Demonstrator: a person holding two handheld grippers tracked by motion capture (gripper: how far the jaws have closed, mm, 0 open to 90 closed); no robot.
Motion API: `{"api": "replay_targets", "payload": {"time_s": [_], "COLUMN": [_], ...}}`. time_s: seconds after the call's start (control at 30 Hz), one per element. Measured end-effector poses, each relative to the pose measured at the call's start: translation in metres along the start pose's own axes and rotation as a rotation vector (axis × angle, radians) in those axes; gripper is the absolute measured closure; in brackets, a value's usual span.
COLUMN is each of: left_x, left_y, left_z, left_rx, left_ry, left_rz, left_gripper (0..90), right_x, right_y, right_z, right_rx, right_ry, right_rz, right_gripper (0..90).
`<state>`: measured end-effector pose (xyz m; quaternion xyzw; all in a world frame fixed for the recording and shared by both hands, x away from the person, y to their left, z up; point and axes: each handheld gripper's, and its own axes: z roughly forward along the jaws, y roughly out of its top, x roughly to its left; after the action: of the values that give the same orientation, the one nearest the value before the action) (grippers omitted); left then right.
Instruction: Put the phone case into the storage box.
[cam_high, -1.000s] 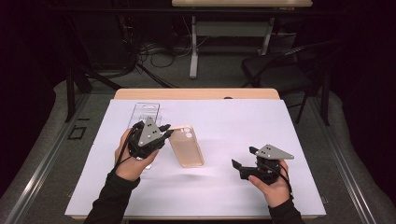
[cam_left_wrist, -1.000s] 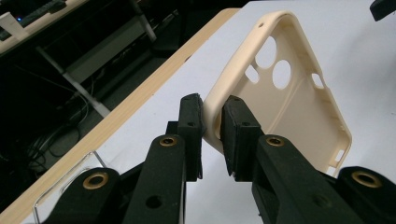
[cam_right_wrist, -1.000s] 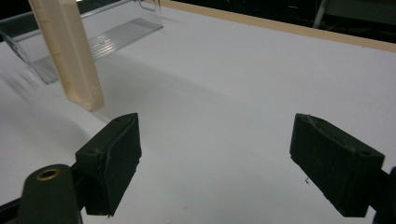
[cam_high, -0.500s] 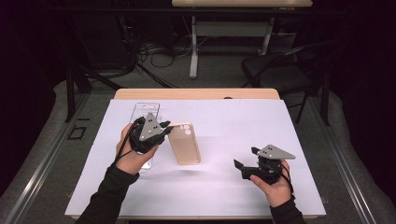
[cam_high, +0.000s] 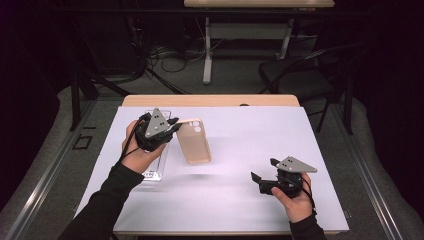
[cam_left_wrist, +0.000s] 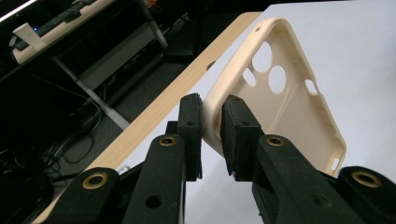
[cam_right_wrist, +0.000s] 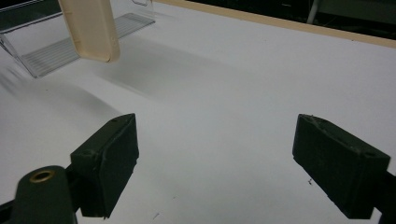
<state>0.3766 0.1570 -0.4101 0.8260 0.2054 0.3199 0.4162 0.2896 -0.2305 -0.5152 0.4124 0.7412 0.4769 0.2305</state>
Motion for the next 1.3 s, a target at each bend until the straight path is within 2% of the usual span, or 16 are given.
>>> {"api": "replay_targets", "payload": {"time_s": [0.2,0.43,0.67,0.87,0.93,1.13,1.3], "left_x": [0.013,0.025,0.036,0.043,0.046,0.056,0.066], "left_y": [0.001,0.001,0.003,0.003,0.003,0.003,0.003], "left_z": [0.003,0.004,0.004,0.006,0.006,0.006,0.006], "left_rx": [0.001,-0.027,-0.033,-0.043,-0.044,-0.073,-0.102], "left_ry": [-0.027,-0.031,-0.027,-0.016,-0.012,0.007,0.033], "left_rz": [0.021,0.057,0.096,0.127,0.125,0.121,0.144], "left_gripper": [78.9,78.9,78.9,78.9,78.8,78.8,78.9], "right_x": [0.001,0.001,0.001,0.001,0.001,0.001,0.001], "right_y": [-0.001,-0.001,-0.002,-0.002,-0.002,-0.002,-0.003], "right_z": [0.001,0.002,0.002,0.002,0.002,0.002,0.003], "right_rx": [0.001,-0.005,-0.001,0.0,-0.003,0.0,-0.003], "right_ry": [-0.003,-0.003,-0.003,-0.003,-0.005,-0.007,-0.01], "right_rz": [-0.011,-0.013,-0.009,-0.008,-0.009,-0.014,-0.014], "right_gripper": [12.2,11.0,10.9,10.9,10.8,10.8,10.8]}}
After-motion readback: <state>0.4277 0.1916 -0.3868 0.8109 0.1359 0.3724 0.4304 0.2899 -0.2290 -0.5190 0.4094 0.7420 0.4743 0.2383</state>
